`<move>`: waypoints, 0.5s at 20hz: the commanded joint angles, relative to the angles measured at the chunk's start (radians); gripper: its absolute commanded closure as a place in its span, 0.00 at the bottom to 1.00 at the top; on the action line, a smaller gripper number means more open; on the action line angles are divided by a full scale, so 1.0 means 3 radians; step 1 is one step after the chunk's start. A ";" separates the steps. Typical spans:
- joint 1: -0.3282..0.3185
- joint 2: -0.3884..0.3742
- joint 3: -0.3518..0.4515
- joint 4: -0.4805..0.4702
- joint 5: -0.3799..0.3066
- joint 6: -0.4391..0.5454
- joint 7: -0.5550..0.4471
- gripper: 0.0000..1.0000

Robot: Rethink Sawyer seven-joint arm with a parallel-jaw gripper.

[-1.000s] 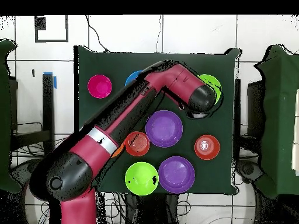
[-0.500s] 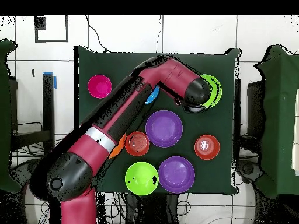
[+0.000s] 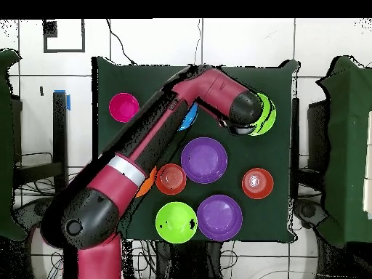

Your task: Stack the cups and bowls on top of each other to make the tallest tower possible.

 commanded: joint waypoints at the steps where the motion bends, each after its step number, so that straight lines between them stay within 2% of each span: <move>1: -0.0135 0.0213 0.0433 -0.0427 -0.0081 -0.0107 -0.0868 0.00; 10: -0.0244 0.0291 0.0434 -0.0510 -0.0104 -0.0029 -0.0864 0.00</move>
